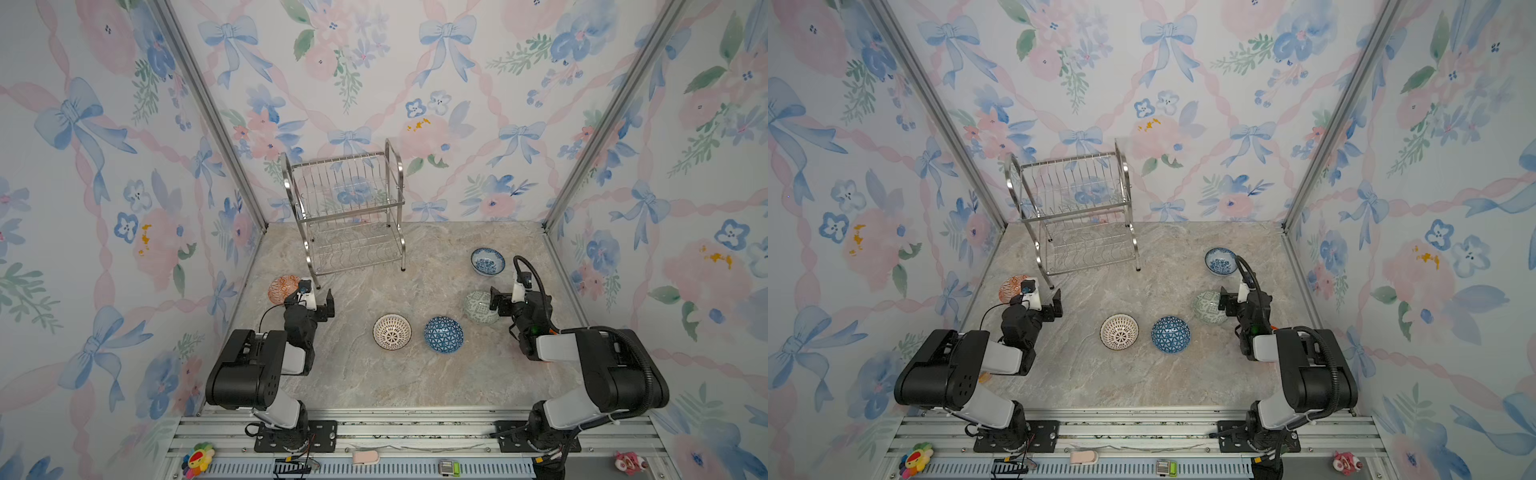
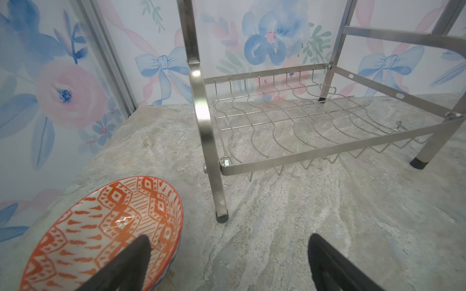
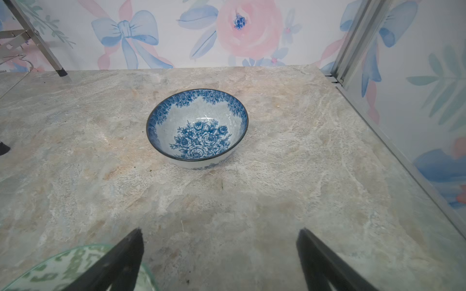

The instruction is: Load the bowls into the dish rack

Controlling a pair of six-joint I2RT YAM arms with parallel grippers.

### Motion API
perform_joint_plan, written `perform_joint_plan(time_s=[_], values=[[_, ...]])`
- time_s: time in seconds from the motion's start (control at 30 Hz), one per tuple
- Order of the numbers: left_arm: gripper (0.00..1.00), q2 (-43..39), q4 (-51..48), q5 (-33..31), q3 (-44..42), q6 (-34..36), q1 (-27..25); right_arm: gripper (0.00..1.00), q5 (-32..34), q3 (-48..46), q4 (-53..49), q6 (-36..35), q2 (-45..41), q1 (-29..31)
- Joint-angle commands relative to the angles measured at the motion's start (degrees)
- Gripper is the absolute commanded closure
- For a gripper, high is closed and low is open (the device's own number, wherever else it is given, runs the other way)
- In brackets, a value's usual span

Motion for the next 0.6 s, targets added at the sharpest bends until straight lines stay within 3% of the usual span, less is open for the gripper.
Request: perform_joint_plan(time_s=[0.0, 0.57], values=[[0.02, 0.73, 0.51, 0.46, 0.62, 0.74, 0.2, 0.03, 0.81, 1.07, 0.31, -1.17, 0.1, 0.63], [0.02, 0.8, 0.53, 0.51, 0.77, 0.24, 0.66, 0.03, -1.49, 1.25, 0.13, -0.29, 0.24, -0.67]])
